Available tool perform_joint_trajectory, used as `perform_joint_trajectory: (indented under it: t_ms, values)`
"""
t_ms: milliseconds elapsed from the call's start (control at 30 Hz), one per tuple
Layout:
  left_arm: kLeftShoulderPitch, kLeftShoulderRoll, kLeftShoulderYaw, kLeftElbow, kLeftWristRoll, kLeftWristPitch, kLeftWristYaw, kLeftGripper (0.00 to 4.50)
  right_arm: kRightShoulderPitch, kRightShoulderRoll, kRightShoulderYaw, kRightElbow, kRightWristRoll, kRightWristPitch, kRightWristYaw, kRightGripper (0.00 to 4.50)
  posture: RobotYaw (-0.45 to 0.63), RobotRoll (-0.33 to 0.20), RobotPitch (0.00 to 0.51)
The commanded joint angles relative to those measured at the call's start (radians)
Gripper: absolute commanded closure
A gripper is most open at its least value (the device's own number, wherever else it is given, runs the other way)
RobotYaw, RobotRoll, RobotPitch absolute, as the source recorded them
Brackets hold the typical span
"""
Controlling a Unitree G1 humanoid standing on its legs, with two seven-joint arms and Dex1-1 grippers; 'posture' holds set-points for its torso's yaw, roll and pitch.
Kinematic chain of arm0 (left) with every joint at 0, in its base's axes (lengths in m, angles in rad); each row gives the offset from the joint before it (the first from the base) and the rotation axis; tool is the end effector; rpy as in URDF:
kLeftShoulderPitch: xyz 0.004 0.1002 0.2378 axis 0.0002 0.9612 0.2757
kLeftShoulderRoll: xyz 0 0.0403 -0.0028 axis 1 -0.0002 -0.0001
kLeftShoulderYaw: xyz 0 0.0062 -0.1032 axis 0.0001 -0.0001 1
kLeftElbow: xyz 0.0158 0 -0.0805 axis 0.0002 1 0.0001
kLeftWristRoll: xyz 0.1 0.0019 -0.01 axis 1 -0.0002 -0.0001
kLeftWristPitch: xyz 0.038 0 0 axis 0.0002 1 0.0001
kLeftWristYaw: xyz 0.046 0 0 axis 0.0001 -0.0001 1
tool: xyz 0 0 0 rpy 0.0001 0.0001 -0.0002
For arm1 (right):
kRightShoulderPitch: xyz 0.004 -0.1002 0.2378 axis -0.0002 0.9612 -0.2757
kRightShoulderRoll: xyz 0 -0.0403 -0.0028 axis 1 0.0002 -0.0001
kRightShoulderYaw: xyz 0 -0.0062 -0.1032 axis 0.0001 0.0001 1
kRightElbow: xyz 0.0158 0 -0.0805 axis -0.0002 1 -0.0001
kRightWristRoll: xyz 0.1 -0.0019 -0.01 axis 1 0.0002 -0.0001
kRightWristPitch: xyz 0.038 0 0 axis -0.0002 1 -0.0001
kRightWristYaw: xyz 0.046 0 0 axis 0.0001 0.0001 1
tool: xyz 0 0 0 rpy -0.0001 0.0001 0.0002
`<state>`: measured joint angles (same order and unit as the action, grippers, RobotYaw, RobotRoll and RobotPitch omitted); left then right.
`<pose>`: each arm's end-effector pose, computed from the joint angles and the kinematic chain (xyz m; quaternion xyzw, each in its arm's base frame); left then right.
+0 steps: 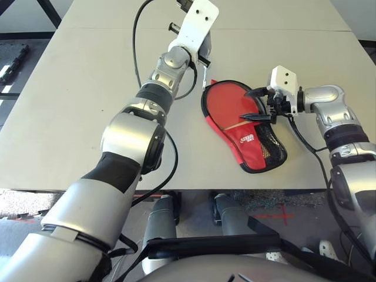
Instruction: Store the ping-pong paddle in its case and zip it.
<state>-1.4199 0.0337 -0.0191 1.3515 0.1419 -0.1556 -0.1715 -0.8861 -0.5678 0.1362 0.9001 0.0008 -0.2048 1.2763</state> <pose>0.3755 0.0582 0.2226 0.1922 -0.0860 -0.2214 0.9522 0.3410 -0.2478 0.1660 -0.2823 0.0959 0.5341 0.7911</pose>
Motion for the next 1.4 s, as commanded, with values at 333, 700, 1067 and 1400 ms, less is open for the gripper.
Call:
perform_joint_trajectory:
  t_ms: [333,700,1067,1400]
  values:
    - [-0.027,-0.138,-0.006,-0.024,0.009,-0.015,-0.107,3.90,0.096,-0.003,0.053,0.024,-0.063,0.047,-0.025,0.93,-0.15,0.000,0.268]
    - [-0.051,-0.108,0.035,-0.044,-0.019,-0.008,-0.175,0.07,0.098,-0.003,0.059,0.023,-0.060,0.052,-0.039,0.00,-0.13,0.000,0.268]
    - [-0.044,0.031,0.003,-0.090,-0.001,0.013,-0.337,0.07,0.083,0.001,0.058,0.050,-0.063,0.038,-0.052,0.00,-0.10,0.000,0.262]
    - [0.071,0.111,-0.075,-0.209,-0.002,0.066,-0.552,0.07,0.051,0.009,0.050,0.083,-0.058,0.035,-0.060,0.00,-0.10,0.000,0.252]
